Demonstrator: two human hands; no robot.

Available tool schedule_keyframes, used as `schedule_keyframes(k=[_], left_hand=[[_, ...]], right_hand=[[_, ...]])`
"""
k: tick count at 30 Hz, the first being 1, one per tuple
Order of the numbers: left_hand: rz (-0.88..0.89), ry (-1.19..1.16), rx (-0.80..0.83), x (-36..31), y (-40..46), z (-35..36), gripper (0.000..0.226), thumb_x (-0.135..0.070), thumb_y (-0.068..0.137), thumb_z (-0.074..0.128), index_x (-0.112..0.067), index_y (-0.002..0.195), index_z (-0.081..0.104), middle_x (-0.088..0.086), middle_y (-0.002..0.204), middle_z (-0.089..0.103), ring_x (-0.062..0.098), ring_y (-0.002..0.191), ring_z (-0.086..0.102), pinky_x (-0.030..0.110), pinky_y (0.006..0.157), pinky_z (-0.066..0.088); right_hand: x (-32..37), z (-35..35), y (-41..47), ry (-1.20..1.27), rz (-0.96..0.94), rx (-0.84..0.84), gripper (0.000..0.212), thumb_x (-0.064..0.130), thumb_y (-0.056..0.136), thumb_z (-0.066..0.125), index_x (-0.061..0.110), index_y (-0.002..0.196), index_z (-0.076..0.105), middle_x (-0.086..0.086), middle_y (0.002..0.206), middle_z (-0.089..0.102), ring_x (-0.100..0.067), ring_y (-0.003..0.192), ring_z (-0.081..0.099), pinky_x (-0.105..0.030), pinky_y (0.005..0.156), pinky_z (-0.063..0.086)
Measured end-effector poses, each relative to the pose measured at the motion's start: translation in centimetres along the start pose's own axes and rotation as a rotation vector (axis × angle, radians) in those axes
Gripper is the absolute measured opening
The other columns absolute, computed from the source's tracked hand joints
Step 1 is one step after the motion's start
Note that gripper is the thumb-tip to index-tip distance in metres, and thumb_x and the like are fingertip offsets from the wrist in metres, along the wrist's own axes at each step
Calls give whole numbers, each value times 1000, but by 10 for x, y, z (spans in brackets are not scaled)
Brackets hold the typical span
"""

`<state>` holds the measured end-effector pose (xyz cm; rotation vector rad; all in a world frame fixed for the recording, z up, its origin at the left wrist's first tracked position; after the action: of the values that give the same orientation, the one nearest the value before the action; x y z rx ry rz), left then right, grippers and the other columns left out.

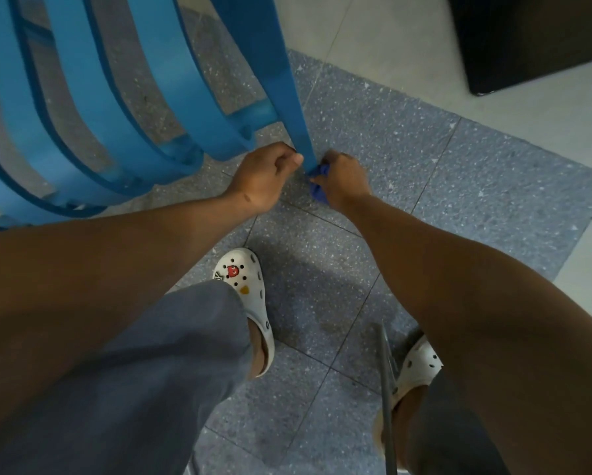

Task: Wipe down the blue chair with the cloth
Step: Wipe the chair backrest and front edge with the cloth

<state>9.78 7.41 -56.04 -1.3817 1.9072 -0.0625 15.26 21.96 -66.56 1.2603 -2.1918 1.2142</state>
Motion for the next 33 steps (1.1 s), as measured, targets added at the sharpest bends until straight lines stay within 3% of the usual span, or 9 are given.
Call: schedule_keyframes(k=[2,5,11,14,18,21,23,28,33], left_hand=[[-7,-17,5,-3,-4,-2,28,-36,105,51,-13,111,65,-7,85,59,9,79,55,22,70,39],[-13,-35,16,-10,-15,-9,29,-34,106,49,-13,120,63,-6,97,61,11,90,56,23,76,38],[16,30,205,-24,-63,-13,35,-30,105,50,-13,135,51,3,116,62,18,102,59,29,88,46],[50,37,230,-37,-88,-25,35,-36,102,55,-16,130,56,1,113,64,16,100,62,30,87,51],[201,101,67,-71,-108,-68,16,-39,97,60,-26,105,65,-17,95,62,4,91,61,16,71,45],[230,50,-28,-95,-124,-100,12,-38,96,61,-28,91,63,-14,84,67,5,79,64,29,71,53],[280,58,-57,-111,-138,-112,21,-37,96,62,-24,80,63,-9,75,67,9,72,65,37,70,55],[362,-30,-164,-138,-162,-145,17,-31,95,65,-16,91,71,-5,85,71,13,82,66,40,77,55],[392,-107,-373,-146,-161,-192,17,-29,99,58,-16,100,69,-8,94,68,8,90,64,18,83,49]], right_hand=[[9,-8,-6,8,-76,-18,14,24,87,74,20,93,62,2,90,57,-16,72,60,-18,49,38],[28,-27,-18,73,-189,-78,21,28,88,73,11,97,65,-2,96,58,-20,79,57,-28,63,40],[72,-73,-42,102,-341,-139,22,29,88,75,11,97,65,-8,99,65,-21,82,58,-28,67,37],[94,-96,-57,91,-399,-172,25,32,88,76,12,98,65,-7,98,66,-14,82,54,-26,68,37],[121,-122,-77,78,-432,-179,22,34,86,77,20,93,62,5,88,57,-14,79,53,-27,68,37],[141,-140,-93,65,-451,-194,25,37,86,77,30,87,53,7,85,56,-14,78,54,-27,65,37],[152,-152,-105,52,-470,-217,25,38,85,77,29,85,54,7,86,58,-14,79,55,-28,65,39],[179,-180,-131,12,-546,-262,24,33,86,77,14,93,64,-3,93,68,-20,85,62,-34,72,47],[208,-210,-163,40,-621,-304,27,35,86,78,13,93,64,2,90,68,-16,84,62,-39,76,51]])
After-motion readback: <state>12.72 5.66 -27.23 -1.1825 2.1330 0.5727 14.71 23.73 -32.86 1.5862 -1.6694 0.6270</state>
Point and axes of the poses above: each hand's wrist, its own y-axis towards the middle knuckle, its own z-axis out of the palm, x = y × z, the point moved 6 cm from there along y, towards the middle knuckle
